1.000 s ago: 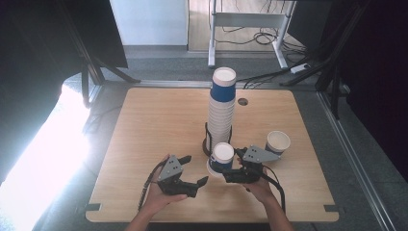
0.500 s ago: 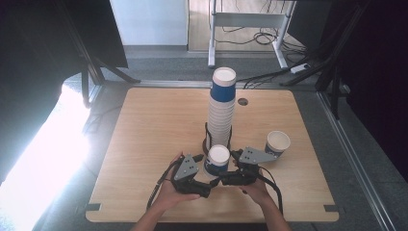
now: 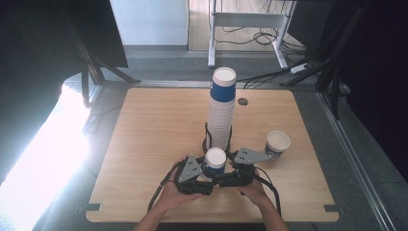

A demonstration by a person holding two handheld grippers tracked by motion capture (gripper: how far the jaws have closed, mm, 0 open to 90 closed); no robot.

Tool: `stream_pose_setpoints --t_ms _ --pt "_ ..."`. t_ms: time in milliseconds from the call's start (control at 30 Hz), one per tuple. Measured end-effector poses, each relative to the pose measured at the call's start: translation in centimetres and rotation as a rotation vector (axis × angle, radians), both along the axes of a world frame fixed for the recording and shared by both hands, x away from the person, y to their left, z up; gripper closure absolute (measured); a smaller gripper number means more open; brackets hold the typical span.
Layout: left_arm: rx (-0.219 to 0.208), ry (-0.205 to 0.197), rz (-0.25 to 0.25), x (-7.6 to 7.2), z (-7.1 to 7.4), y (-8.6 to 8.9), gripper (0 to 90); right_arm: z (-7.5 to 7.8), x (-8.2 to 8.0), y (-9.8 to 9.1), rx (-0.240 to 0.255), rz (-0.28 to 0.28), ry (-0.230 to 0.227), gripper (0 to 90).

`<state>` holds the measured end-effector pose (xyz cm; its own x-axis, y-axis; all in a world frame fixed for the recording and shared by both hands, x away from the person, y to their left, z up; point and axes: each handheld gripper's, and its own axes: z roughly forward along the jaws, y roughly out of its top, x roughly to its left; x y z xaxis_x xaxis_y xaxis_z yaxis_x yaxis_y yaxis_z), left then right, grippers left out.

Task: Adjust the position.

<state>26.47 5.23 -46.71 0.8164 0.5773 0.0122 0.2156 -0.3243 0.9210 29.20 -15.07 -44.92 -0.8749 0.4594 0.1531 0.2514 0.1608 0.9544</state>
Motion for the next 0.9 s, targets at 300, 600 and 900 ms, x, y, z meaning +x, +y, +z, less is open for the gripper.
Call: stream_pose_setpoints --t_ms 300,600,900 --pt "0.124 -0.027 0.020 0.2 -0.6 0.2 20.9 0.4 0.0 -0.7 -0.010 -0.001 0.020 15.5" --pt "0.244 -0.061 0.026 0.1 -1.2 0.4 20.7 0.3 -0.4 -1.8 0.000 -0.020 0.013 14.3" --pt "0.316 -0.104 0.040 -0.2 -1.3 0.5 20.7 0.1 -0.8 -2.7 -0.027 -0.007 0.034 14.4"
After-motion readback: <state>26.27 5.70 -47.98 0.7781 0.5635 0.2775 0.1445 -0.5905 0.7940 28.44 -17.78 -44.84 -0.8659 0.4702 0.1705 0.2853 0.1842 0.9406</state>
